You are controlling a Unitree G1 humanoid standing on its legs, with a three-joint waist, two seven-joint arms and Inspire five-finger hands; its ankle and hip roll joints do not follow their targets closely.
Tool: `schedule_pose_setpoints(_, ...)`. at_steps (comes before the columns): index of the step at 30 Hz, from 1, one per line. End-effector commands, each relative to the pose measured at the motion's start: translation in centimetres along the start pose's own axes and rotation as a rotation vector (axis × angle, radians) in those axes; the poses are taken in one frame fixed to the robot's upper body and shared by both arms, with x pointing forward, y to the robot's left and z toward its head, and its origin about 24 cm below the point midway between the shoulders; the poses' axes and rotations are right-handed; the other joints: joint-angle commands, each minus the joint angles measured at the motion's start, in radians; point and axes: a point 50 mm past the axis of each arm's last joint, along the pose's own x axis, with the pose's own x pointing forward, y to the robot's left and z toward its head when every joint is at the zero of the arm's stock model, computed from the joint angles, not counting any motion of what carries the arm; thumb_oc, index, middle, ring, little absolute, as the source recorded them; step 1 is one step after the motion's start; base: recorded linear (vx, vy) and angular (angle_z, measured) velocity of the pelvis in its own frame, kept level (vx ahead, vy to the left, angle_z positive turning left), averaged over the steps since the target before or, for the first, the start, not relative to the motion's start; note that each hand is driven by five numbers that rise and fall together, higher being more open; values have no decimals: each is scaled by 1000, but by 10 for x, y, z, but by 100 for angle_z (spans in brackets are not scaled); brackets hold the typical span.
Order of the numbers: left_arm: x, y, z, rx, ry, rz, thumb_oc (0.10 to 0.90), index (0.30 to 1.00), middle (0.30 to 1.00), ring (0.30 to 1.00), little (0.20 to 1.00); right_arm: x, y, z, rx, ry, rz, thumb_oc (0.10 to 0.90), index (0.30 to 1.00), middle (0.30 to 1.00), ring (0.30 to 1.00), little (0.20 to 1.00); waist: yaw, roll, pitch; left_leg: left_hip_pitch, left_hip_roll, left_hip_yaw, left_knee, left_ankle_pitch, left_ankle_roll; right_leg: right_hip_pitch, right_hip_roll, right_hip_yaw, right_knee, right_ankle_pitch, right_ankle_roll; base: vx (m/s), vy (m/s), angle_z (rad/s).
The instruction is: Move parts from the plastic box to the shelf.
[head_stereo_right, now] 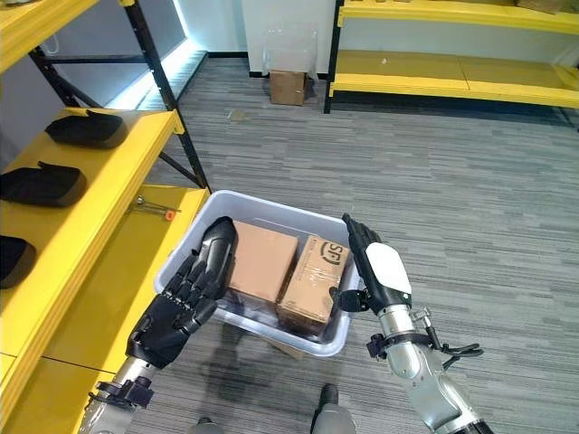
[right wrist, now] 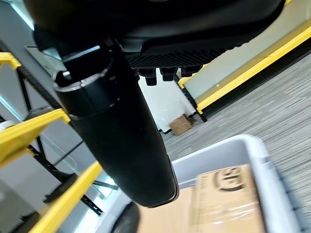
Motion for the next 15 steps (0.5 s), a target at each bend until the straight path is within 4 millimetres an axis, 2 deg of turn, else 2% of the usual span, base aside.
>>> schedule_pose_setpoints(1,19,-21,41,119,-133,-191,900,1000,1000,1000,1000,13,-23,39,73,-184,-213,900,1000,1000,1000,1000,-23,-30,-32,-7,46,158,82,-181,-97,167,-20,-78,-146,-12,48,169,-157,76)
schedule_pose_setpoints(4,22,-24,39,117,-136,-194,900,1000,1000,1000,1000,10,-21,34,64,-167,-221,900,1000,1000,1000,1000,-44,-18,-32,2,63,239,97,-142,-111,187,-5,-121,-156,-22,27,122,-114,72)
schedule_pose_setpoints(7,25,-24,39,89,-164,-160,900,1000,1000,1000,1000,9,-18,33,56,-180,-205,900,1000,1000,1000,1000,-52,-18,-33,-8,78,277,157,-127,-117,206,14,-148,-169,-40,4,115,-101,41)
schedule_pose_setpoints(9,26,-24,41,93,-175,-149,900,1000,1000,1000,1000,9,-17,34,57,-194,-196,900,1000,1000,1000,1000,-48,-18,-33,-26,71,265,191,-130,-112,208,26,-151,-165,-52,-8,116,-66,16)
schedule_pose_setpoints(12,23,-22,44,111,-193,-119,900,1000,1000,1000,1000,12,-16,38,70,-220,-171,900,1000,1000,1000,1000,-14,-14,-32,-50,-23,158,152,-176,-80,200,44,-119,-142,-65,-8,154,45,4)
schedule_pose_setpoints(13,19,-21,47,121,-197,-115,900,1000,1000,1000,1000,11,-16,39,75,-228,-162,900,1000,1000,1000,1000,-3,-12,-31,-56,-37,143,80,-149,-69,199,51,-119,-144,-53,-11,207,154,-28)
schedule_pose_setpoints(14,15,-19,48,128,-198,-109,900,1000,1000,1000,1000,8,-17,39,79,-232,-150,900,1000,1000,1000,1000,5,-7,-33,-55,-33,129,-14,-103,-84,212,58,-113,-146,-61,-7,256,199,-26)
schedule_pose_setpoints(15,13,-18,48,127,-198,-107,900,1000,1000,1000,1000,6,-17,38,78,-232,-149,900,1000,1000,1000,1000,8,-4,-35,-64,-21,122,-52,-78,-102,228,60,-105,-148,-75,1,267,215,-16)
